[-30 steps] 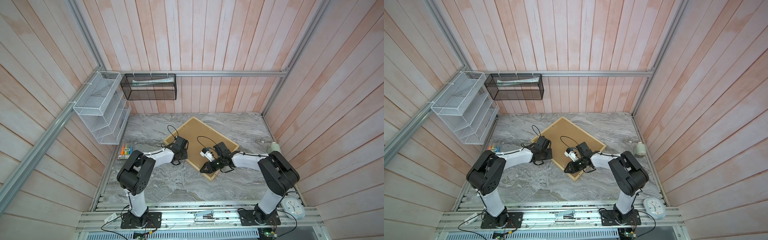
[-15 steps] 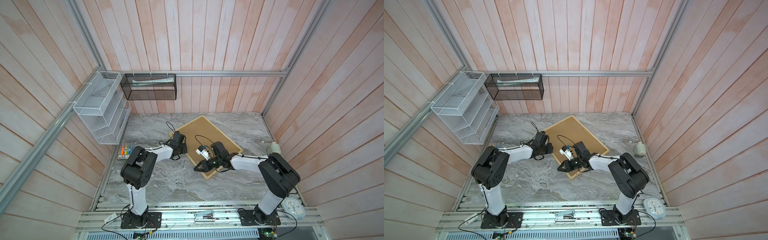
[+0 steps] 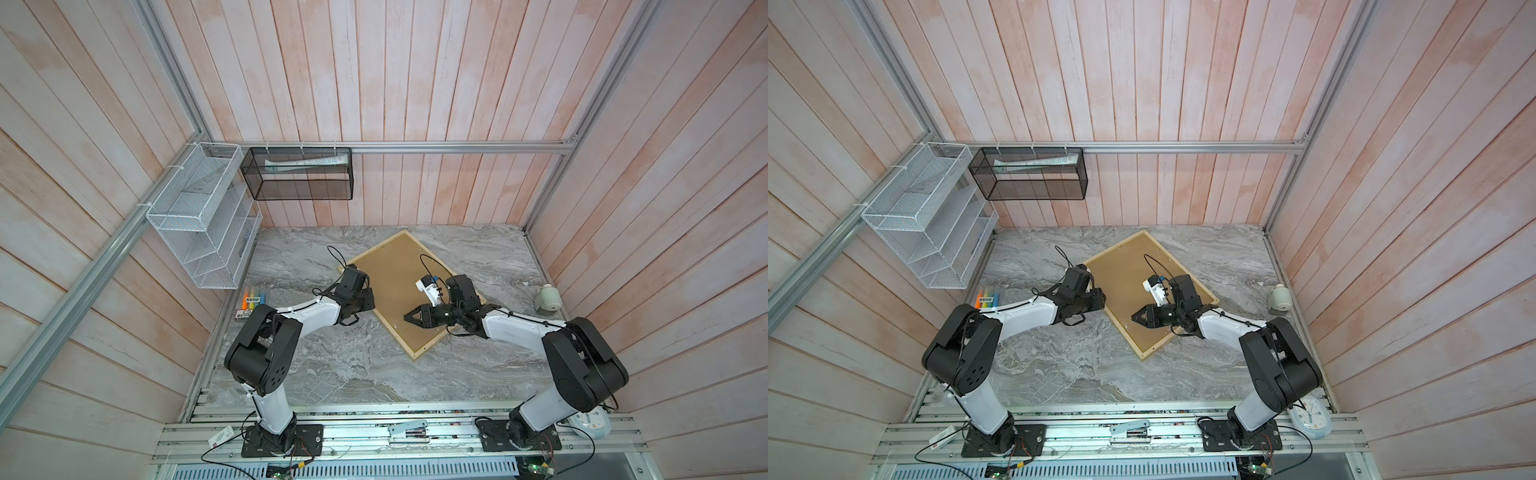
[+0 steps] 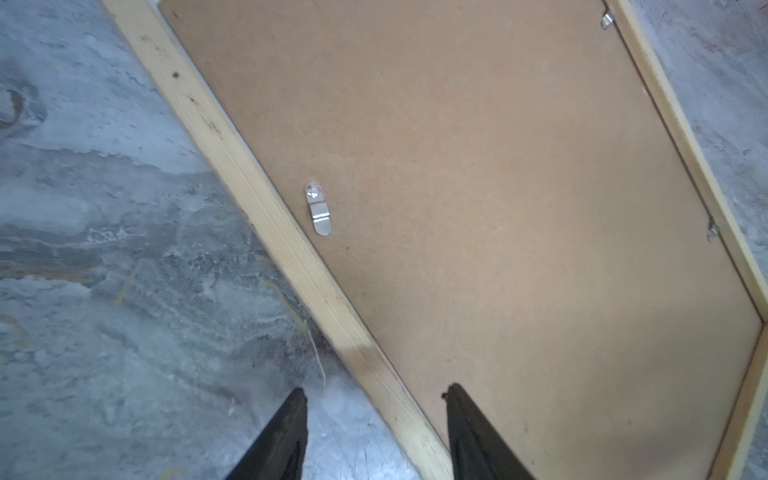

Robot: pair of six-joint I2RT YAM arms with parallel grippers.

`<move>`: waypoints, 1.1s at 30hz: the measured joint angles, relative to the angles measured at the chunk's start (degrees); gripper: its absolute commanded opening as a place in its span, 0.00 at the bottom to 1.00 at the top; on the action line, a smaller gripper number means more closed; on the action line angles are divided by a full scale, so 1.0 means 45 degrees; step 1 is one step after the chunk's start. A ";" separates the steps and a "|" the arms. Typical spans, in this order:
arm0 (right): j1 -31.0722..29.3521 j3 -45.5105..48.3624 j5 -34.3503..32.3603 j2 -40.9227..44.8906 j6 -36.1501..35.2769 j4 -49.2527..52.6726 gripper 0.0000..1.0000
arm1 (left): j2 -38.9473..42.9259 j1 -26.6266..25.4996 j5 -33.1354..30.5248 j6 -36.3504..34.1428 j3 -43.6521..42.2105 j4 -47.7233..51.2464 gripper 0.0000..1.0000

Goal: Put the photo into the frame

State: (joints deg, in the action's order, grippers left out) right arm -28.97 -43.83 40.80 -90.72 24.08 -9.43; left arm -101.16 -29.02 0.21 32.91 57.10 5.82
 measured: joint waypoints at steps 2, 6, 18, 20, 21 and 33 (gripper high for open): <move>0.0034 0.0029 -0.0015 0.0000 0.0039 -0.0005 0.27 | -0.0005 -0.0253 -0.0029 0.0073 0.0000 0.0146 0.54; 0.0112 0.0029 -0.0019 0.0000 0.0073 -0.0005 0.27 | -0.0180 -0.0651 -0.0131 0.0199 0.0097 0.0559 0.54; 0.0214 0.0029 -0.0005 0.0000 0.0068 -0.0005 0.28 | -0.0670 -0.0797 -0.0136 0.0403 0.0316 0.1001 0.50; 0.0233 0.0029 -0.0005 0.0000 0.0068 -0.0005 0.28 | -0.0787 -0.0797 -0.0136 0.0389 0.0437 0.1049 0.48; 0.0233 0.0029 -0.0005 0.0000 0.0068 -0.0005 0.27 | -0.0860 -0.0797 -0.0131 0.0355 0.0500 0.1088 0.47; 0.0359 0.0029 0.0000 0.0000 0.0068 -0.0005 0.27 | -0.1477 -0.0792 -0.0199 -0.0131 0.1297 0.1467 0.36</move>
State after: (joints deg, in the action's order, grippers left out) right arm -27.35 -43.70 40.80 -90.72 24.38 -9.45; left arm -107.81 -32.58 -0.69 32.32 62.94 12.43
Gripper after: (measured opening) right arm 0.274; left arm 0.385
